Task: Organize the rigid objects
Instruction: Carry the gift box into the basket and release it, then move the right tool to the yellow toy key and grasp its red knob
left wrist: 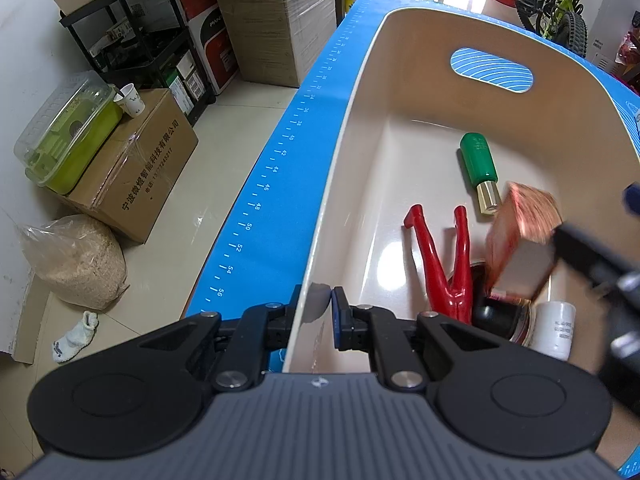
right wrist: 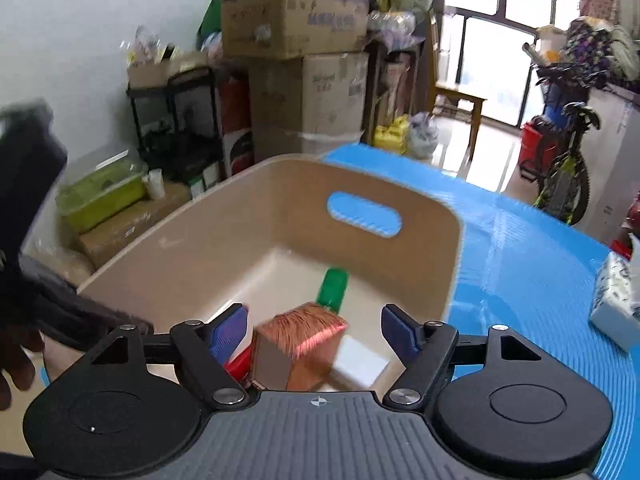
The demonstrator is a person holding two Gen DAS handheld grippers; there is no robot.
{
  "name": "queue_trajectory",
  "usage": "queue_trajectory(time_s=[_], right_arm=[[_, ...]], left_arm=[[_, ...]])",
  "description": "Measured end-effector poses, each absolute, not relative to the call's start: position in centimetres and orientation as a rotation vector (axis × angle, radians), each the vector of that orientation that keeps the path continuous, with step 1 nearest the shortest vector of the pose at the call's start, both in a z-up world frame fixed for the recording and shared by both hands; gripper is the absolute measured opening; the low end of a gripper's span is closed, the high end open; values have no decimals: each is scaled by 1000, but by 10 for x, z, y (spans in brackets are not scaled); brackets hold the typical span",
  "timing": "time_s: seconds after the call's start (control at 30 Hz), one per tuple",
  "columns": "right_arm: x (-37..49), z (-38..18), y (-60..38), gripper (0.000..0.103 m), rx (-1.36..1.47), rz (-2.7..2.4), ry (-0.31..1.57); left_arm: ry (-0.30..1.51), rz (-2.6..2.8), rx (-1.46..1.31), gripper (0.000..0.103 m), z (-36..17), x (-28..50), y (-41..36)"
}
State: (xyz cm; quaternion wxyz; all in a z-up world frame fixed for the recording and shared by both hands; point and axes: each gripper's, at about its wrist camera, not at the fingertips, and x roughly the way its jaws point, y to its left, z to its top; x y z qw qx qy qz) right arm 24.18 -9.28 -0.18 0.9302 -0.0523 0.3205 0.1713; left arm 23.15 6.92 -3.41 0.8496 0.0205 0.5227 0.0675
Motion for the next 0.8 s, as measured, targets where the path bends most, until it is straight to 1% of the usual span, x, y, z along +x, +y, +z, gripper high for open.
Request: queue_trajectory(time_s=[0.2, 0.4, 0.57, 0.8], right_arm=[[245, 22, -133, 83, -2, 269, 571], [260, 18, -192, 83, 82, 86, 552], [271, -6, -233, 83, 109, -65, 586], [290, -54, -260, 83, 128, -208, 701]], left_arm=[[1101, 143, 43, 15, -34, 231, 67], [1101, 143, 43, 15, -34, 231, 67], [1101, 145, 45, 15, -34, 232, 67], [1101, 145, 46, 15, -34, 232, 68]])
